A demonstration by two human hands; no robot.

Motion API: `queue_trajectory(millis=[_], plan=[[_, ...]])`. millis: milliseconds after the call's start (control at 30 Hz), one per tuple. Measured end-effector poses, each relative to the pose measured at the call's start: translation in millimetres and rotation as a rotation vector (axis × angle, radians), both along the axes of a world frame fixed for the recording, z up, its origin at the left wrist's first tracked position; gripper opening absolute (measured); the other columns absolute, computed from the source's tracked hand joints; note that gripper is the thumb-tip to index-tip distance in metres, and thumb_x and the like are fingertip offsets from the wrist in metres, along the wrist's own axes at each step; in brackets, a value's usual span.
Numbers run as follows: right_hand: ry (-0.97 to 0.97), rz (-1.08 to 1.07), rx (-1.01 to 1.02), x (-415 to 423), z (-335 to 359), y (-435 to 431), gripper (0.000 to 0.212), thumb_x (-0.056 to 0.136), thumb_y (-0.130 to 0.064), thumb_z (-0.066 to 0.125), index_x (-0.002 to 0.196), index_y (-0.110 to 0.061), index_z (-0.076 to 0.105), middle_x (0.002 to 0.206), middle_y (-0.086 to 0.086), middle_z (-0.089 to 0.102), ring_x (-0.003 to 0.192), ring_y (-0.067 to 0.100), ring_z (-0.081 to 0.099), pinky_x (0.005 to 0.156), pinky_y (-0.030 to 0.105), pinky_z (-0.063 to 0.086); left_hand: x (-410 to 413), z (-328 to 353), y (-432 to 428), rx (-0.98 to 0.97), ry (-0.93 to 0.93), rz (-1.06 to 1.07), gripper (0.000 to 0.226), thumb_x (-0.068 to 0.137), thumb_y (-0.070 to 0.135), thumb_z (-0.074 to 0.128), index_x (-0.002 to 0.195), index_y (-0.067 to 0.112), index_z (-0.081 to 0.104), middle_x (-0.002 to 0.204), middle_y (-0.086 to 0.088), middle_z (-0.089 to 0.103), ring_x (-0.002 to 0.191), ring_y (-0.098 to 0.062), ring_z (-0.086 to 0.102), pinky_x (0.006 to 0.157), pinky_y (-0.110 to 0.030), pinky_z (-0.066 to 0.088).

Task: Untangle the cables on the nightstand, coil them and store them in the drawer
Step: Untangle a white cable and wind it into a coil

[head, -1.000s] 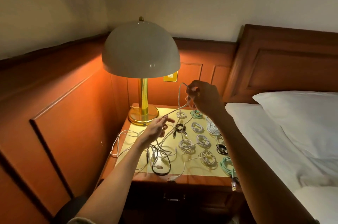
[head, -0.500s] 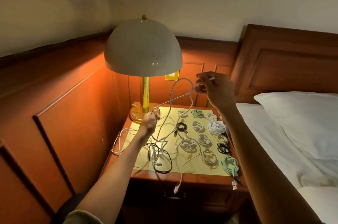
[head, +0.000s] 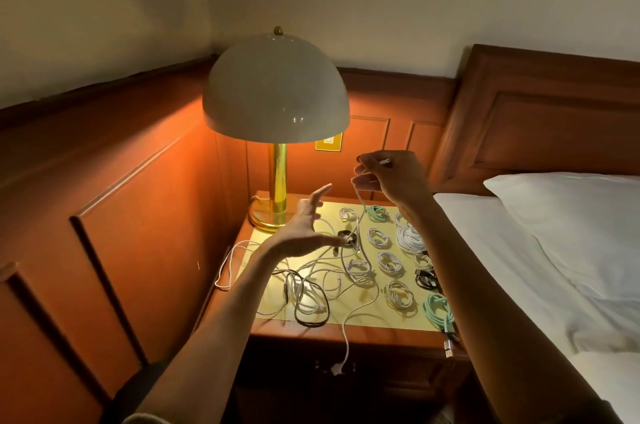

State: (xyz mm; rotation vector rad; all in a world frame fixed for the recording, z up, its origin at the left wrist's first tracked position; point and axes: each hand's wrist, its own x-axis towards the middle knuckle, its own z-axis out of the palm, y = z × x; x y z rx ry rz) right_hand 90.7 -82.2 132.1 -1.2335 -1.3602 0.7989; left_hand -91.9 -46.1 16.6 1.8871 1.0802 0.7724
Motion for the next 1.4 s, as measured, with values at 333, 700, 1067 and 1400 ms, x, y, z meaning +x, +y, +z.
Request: queue_trajectory(millis=[333, 700, 1067, 1400], plan=[[0.210, 0.057, 0.229, -13, 31, 0, 0.021, 0.101, -0.013, 0.055, 0.107, 0.002, 0.070, 0.090, 0.016, 0.072, 0.070, 0.023, 0.073, 0.066, 0.029, 0.060, 28, 7, 10, 0.320, -0.058, 0.141, 0.035, 0.102, 0.045, 0.046, 0.094, 0.025, 0.075, 0.110, -0.002, 0.061, 0.100, -0.016, 0.057, 0.074, -0.027, 0.042], [0.326, 0.075, -0.192, -3, -13, -2, 0.080, 0.081, -0.022, 0.081, 0.150, -0.023, 0.040, 0.112, 0.008, 0.069, 0.093, 0.025, 0.071, 0.076, 0.031, 0.059, 18, 22, 32, 0.558, -0.126, 0.257, 0.037, 0.106, 0.036, 0.040, 0.081, 0.018, 0.061, 0.070, 0.011, 0.058, 0.058, -0.001, 0.050, 0.055, -0.025, 0.038], [-0.319, -0.164, 0.222, -11, -9, 19, 0.014, 0.095, -0.020, 0.068, 0.096, -0.010, 0.077, 0.071, 0.003, 0.075, 0.055, 0.019, 0.072, 0.063, 0.028, 0.061, 14, 8, 31, 0.694, 0.007, 0.200, 0.046, 0.099, 0.052, 0.041, 0.105, 0.018, 0.070, 0.090, 0.005, 0.056, 0.072, 0.003, 0.051, 0.058, -0.010, 0.036], [0.149, -0.095, 0.237, -4, 72, 26, 0.012, 0.098, -0.003, 0.058, 0.102, 0.001, 0.069, 0.086, 0.013, 0.071, 0.065, 0.018, 0.072, 0.062, 0.027, 0.060, -3, -28, 39, 0.353, 0.129, 0.253, 0.033, 0.104, 0.046, 0.040, 0.120, 0.030, 0.063, 0.114, 0.004, 0.055, 0.107, -0.016, 0.059, 0.079, -0.027, 0.047]])
